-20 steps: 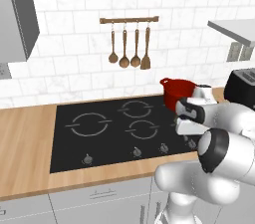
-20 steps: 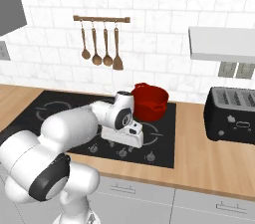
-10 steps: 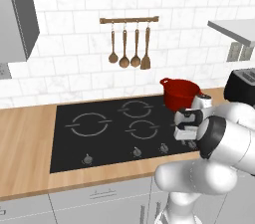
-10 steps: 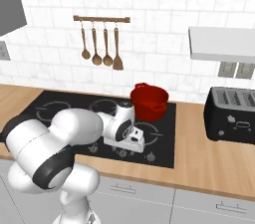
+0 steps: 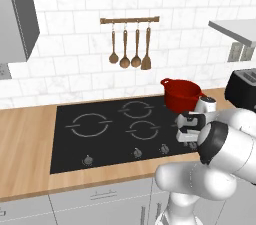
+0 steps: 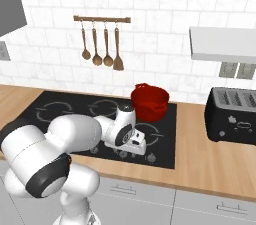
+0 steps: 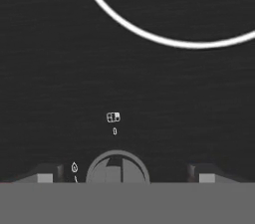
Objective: Turn off the rear right burner of the stove.
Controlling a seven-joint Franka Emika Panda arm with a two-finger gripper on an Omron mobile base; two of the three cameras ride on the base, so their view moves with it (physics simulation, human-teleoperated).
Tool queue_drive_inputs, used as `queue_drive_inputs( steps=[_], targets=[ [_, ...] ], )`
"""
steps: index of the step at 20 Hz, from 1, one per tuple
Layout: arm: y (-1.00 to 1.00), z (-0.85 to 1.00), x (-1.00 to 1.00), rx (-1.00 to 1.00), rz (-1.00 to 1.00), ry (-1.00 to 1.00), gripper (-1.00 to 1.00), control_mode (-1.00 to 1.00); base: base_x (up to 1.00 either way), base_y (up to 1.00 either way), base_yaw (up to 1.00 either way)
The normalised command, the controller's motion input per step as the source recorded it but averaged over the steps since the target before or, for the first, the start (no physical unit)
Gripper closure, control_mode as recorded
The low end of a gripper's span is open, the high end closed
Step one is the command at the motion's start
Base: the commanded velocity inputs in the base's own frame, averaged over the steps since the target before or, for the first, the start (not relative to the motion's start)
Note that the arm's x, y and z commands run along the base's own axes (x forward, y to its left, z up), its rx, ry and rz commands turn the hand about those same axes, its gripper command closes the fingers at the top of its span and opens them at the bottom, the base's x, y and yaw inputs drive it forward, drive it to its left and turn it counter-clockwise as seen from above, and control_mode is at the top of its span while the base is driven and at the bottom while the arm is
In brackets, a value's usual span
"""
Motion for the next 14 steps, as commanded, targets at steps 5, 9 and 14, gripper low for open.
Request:
queue_drive_inputs(
  steps=[5,9,14],
  targets=[
    [0.02,0.0,-0.02,0.0,0.0,0.0,-1.0,-1.0,0.0,0.0,0.0],
    [0.0,0.0,0.0,0.0,0.0,0.0,1.0,-1.0,0.0,0.0,0.0],
    [0.0,0.0,0.0,0.0,0.0,0.0,1.0,-1.0,0.0,0.0,0.0]
  ],
)
